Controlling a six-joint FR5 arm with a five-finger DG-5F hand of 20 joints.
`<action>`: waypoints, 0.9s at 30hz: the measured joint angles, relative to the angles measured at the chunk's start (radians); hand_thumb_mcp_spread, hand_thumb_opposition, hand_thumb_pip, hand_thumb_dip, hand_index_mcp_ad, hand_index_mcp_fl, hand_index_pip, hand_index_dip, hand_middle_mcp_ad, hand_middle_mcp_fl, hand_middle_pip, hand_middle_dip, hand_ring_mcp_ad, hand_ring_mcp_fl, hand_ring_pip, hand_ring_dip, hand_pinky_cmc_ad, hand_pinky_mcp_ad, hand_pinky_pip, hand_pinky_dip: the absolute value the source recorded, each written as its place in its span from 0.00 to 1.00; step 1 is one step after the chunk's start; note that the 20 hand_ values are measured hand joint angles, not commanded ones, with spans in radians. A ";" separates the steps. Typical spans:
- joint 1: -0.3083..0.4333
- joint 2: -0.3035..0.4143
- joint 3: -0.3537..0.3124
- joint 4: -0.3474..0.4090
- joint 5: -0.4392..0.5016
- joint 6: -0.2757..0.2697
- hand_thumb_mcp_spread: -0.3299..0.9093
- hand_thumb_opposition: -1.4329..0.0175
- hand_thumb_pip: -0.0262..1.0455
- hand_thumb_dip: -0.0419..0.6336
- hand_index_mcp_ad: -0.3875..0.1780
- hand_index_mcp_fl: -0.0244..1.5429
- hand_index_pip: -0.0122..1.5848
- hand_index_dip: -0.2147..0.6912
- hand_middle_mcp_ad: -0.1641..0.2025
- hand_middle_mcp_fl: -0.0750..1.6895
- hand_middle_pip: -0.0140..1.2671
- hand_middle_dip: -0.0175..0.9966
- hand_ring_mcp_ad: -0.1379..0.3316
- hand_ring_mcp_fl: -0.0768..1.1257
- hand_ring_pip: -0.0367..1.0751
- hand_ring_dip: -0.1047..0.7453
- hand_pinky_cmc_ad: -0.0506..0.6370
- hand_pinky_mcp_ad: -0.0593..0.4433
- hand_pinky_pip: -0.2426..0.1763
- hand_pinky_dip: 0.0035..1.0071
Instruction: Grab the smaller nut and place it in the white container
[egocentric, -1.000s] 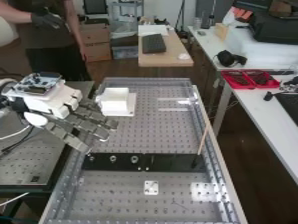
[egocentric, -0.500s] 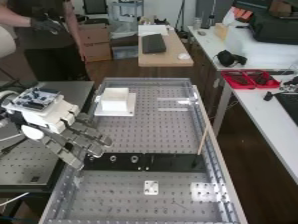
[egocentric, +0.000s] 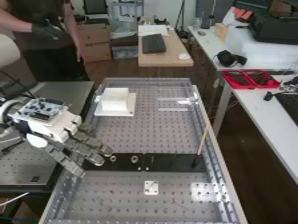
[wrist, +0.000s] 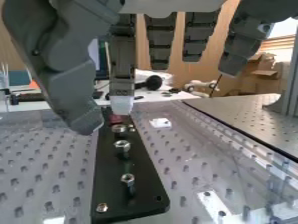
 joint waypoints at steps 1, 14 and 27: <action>0.002 -0.005 -0.005 0.010 0.002 -0.001 0.58 0.44 0.70 0.38 0.52 0.02 0.95 0.60 0.66 0.08 0.11 0.24 0.60 0.06 0.12 0.24 0.63 0.72 0.48 0.18; 0.022 -0.069 -0.062 0.162 0.051 0.002 0.58 0.44 0.70 0.38 0.52 0.02 0.96 0.60 0.65 0.08 0.11 0.24 0.59 0.06 0.12 0.24 0.63 0.70 0.52 0.18; 0.027 -0.117 -0.061 0.207 0.062 -0.047 0.59 0.44 0.70 0.38 0.52 0.02 0.96 0.60 0.65 0.08 0.11 0.24 0.59 0.06 0.12 0.24 0.60 0.70 0.52 0.18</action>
